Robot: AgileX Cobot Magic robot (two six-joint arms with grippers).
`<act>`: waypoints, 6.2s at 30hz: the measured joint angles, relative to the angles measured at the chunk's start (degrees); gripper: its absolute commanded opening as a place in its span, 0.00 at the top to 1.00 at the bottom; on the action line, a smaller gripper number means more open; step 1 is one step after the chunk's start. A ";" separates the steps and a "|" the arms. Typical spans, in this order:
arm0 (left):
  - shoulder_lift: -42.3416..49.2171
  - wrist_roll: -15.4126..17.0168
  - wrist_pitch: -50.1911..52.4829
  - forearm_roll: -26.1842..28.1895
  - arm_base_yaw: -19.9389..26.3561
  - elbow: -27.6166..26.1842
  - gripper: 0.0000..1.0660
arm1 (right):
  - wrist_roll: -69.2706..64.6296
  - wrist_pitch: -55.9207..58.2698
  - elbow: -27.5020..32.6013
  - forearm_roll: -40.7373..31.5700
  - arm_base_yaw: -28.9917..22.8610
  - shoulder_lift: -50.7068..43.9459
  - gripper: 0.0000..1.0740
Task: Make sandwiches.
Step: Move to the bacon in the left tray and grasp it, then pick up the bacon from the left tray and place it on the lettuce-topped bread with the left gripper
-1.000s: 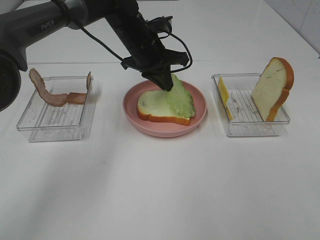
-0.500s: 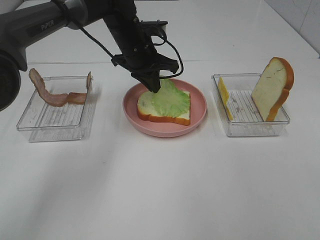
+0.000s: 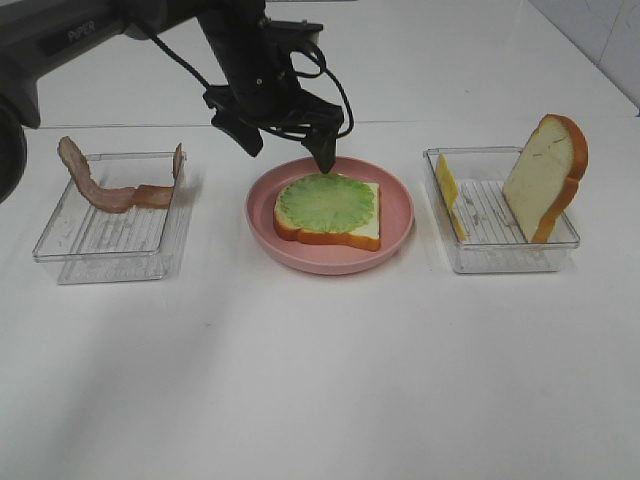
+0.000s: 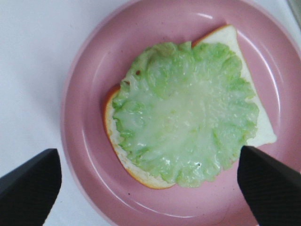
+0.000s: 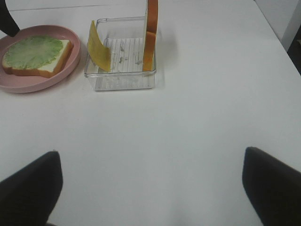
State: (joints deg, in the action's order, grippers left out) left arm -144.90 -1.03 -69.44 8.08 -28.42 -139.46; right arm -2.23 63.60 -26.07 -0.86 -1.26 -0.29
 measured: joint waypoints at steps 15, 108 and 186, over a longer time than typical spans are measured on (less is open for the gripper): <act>23.15 3.38 0.00 -4.24 0.97 14.04 0.06 | 0.00 0.00 0.00 0.00 0.00 0.00 0.08; 4.35 -3.44 -0.29 -4.47 27.73 12.38 1.00 | 0.00 0.00 0.00 0.00 0.00 0.00 0.08; -2.81 0.00 2.81 22.52 -2.29 -5.67 1.00 | 0.00 0.00 0.00 0.00 0.00 0.00 0.08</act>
State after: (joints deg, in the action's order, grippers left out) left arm -147.71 -1.03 -66.63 30.60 -30.71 -145.13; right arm -2.23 63.60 -26.07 -0.86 -1.26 -0.29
